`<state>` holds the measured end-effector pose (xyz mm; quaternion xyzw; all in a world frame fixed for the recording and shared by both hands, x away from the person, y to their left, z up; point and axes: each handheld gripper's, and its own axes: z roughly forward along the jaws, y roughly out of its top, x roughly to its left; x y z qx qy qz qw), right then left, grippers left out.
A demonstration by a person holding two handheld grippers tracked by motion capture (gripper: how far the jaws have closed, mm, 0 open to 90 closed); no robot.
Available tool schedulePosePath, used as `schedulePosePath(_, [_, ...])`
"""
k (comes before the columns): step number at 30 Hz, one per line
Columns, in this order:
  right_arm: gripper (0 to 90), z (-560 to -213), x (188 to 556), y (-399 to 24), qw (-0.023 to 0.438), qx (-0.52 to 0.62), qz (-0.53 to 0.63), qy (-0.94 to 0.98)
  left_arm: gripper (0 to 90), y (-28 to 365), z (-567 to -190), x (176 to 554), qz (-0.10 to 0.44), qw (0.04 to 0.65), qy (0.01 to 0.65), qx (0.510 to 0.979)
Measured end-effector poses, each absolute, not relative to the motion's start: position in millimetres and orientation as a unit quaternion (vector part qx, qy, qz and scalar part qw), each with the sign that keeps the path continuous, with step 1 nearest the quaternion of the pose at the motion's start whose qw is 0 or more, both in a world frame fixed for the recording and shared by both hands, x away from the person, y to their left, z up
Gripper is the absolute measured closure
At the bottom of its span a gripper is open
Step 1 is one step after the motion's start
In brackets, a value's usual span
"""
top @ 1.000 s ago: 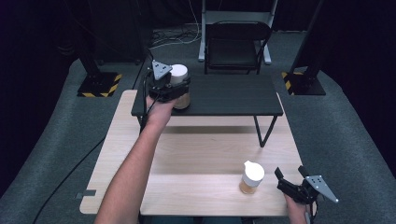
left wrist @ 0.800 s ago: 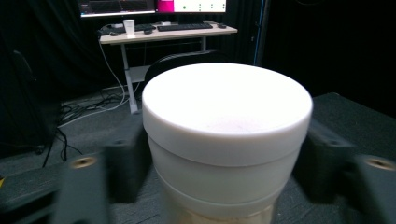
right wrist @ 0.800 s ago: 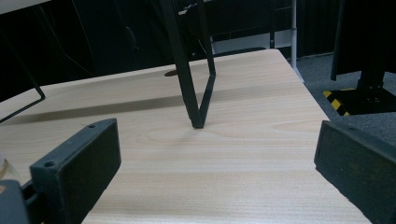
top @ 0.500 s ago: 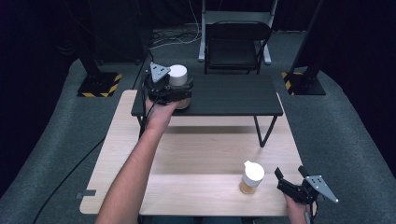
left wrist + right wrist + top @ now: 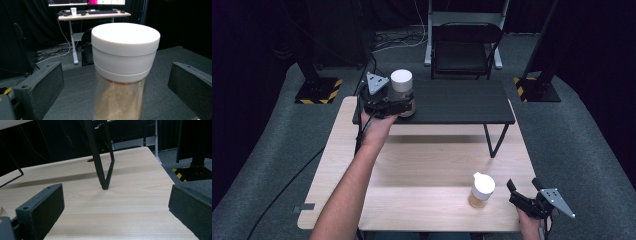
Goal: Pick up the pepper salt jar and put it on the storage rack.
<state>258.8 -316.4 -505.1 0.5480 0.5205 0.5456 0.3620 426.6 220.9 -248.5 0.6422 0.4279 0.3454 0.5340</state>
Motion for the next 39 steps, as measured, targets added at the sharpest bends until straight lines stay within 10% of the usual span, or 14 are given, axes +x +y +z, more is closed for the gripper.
schedulePosePath(39, [0.0,-507.7,256.1,-313.9,0.371,0.551,0.547,0.51,0.7,250.0,-319.2,329.6,0.331,0.555,0.375,0.664])
